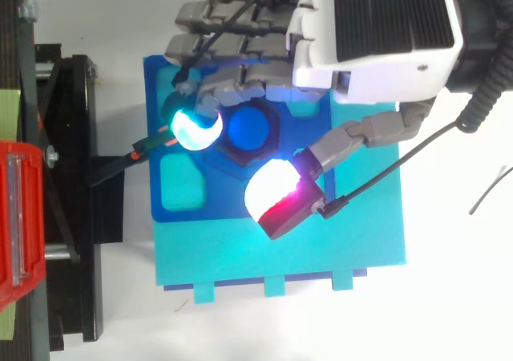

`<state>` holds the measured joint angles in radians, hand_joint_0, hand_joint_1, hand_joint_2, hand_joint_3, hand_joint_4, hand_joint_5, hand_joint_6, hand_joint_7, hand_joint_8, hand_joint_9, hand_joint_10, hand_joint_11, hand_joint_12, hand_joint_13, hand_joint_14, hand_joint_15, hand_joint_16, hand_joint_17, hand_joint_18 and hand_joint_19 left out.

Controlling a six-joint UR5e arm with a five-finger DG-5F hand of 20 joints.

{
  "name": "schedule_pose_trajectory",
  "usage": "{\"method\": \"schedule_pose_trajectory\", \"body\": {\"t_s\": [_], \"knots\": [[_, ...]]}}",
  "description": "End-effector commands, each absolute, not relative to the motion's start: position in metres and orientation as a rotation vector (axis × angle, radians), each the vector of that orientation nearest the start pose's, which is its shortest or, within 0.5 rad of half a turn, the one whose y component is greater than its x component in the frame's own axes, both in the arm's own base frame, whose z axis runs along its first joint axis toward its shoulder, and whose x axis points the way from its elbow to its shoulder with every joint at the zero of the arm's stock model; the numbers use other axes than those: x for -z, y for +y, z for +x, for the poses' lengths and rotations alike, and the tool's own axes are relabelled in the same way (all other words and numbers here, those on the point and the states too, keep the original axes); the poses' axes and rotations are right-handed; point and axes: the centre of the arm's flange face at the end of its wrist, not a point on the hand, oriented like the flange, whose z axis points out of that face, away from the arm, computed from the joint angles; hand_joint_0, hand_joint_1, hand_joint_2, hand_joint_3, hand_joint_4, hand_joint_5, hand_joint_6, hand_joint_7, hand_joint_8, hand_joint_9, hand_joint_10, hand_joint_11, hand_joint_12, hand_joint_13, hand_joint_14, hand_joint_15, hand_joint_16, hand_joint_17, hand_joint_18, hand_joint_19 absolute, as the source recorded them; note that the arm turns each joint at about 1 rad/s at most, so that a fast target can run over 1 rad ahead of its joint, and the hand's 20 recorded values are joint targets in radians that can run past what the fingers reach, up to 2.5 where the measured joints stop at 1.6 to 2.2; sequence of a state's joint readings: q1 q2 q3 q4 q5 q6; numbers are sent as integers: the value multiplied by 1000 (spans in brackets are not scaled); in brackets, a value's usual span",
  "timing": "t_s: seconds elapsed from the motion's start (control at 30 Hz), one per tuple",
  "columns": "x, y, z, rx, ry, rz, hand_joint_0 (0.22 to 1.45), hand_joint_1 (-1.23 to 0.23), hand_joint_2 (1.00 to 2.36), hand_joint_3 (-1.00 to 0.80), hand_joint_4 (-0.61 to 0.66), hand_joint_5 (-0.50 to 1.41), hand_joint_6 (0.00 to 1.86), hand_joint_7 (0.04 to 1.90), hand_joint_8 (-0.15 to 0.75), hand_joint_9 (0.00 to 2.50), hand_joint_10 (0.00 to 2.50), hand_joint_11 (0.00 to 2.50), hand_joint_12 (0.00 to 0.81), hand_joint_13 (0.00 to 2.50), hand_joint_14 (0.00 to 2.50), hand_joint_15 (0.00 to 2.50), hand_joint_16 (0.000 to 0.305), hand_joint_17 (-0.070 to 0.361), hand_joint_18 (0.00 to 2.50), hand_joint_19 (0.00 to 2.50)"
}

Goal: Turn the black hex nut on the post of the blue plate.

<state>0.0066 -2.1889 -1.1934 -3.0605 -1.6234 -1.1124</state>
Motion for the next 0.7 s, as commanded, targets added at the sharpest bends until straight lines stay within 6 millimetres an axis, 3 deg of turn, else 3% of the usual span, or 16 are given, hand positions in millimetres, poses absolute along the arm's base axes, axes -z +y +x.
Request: {"method": "schedule_pose_trajectory", "body": {"t_s": [0.0,0.67], "knots": [[-301,-130,709,-392,1714,350,460,-211,1000,-500,161,-209,503,808,201,199,0,0,321,0,0,29,53,120,0,204],[-302,-167,696,-408,1731,326,460,-217,1000,-500,161,-209,503,808,203,203,1,0,321,0,0,35,54,121,0,214]]}}
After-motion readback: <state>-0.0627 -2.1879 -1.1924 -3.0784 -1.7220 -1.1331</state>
